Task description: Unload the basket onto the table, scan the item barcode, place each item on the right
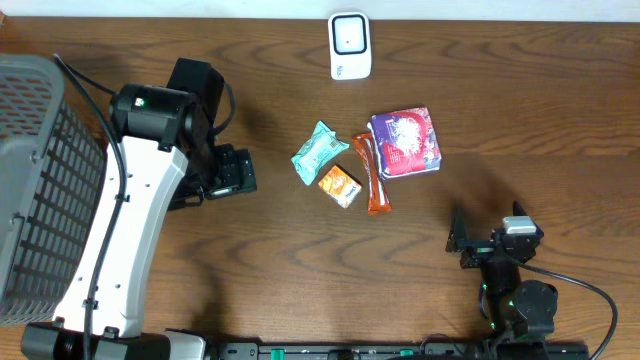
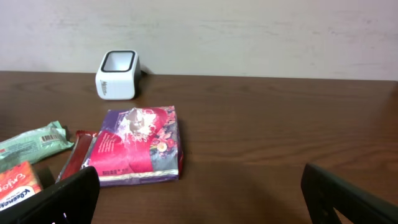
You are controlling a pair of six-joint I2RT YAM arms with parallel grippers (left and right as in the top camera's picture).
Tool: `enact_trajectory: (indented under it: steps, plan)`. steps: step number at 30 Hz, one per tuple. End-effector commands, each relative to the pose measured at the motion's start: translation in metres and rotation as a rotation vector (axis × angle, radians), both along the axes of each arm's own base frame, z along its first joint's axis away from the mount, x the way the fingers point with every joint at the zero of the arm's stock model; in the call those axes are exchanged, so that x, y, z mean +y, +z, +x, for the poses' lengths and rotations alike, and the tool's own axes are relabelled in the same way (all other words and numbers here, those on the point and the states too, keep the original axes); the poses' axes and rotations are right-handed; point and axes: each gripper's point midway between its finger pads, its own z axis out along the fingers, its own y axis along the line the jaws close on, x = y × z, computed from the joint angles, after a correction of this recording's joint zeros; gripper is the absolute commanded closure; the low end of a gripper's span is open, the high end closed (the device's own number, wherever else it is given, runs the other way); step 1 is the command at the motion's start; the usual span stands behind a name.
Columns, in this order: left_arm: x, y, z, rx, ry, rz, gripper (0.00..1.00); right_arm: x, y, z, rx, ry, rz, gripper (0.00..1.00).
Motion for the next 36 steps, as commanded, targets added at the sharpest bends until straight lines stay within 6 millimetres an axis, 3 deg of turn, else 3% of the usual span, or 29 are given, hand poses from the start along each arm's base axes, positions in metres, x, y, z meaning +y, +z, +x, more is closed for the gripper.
enact_trajectory:
  steps: [1,5,9,20,36]
  plan:
    - [0.003,-0.003,-0.007,0.039,0.013,0.009,0.02,0.002,-0.001,0.000,0.003,0.007,0.011,0.01]
    - [0.004,-0.003,-0.013,0.063,0.013,0.016,0.02,0.002,-0.001,0.000,0.003,0.007,0.011,0.01]
    - [0.008,-0.003,-0.001,0.017,0.034,0.010,0.02,0.002,-0.001,0.000,0.003,0.007,0.011,0.01]
    - [0.053,-0.003,0.004,0.011,0.242,0.021,0.02,0.002,-0.001,0.000,0.003,0.007,0.011,0.01]
    - [0.053,-0.003,0.002,0.021,0.247,0.023,0.02,0.002,-0.001,0.000,0.003,0.007,0.011,0.01]
